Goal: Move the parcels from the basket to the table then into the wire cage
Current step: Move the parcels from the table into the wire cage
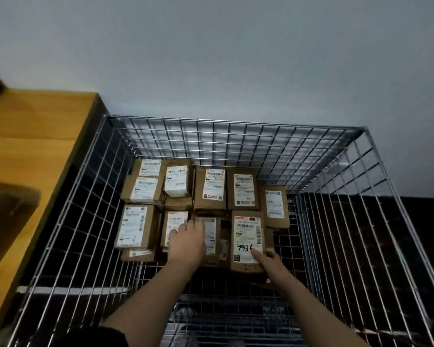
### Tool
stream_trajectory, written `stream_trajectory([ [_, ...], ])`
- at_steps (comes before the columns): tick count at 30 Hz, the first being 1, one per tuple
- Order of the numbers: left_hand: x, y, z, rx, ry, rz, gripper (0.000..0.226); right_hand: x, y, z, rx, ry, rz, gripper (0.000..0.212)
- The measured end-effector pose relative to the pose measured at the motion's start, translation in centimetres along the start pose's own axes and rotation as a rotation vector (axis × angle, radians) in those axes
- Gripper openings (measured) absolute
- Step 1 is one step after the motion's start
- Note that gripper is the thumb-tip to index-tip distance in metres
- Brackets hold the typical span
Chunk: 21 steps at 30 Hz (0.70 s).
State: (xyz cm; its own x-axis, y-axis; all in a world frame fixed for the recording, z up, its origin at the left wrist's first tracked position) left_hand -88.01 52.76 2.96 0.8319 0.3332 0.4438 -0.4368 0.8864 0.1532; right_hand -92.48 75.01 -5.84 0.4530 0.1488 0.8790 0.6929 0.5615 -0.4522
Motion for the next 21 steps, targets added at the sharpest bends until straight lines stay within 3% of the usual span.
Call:
stream_trajectory([
  [3,-2.0,0.4,-3.4,-0.016,-0.012,-0.013,0.045,-3.6,1.8,0.3,0.097,0.012,0.007,0.096],
  [9,-5.5,0.2,-10.8,0.018,-0.072,-0.057,0.055,-9.3,4.0,-1.1,0.15,-0.045,0.027,0.073],
  [15,-6.7,-0.5,-15.4,-0.04,-0.161,-0.111,0.081,-13.3,5.4,-2.5,0.06,-0.071,0.009,0.076],
  [21,-7.7,-0.6,-17.6,-0.066,-0.174,-0.124,0.084,-15.8,5.6,-3.7,-0.079,-0.058,0.033,0.064],
])
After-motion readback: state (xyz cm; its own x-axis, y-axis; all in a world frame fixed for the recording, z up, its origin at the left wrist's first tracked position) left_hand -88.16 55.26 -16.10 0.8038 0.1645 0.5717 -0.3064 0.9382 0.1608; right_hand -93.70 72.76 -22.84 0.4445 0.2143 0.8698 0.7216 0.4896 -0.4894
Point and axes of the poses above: each hand's wrist, its own x-axis away from the middle knuckle, its own z-axis out of the back of the hand, y = z × x, the point moved 5 cm from there along -x, towards the middle knuckle, and after that the axes turned 11 degrees about x, right-handed, at the moved point
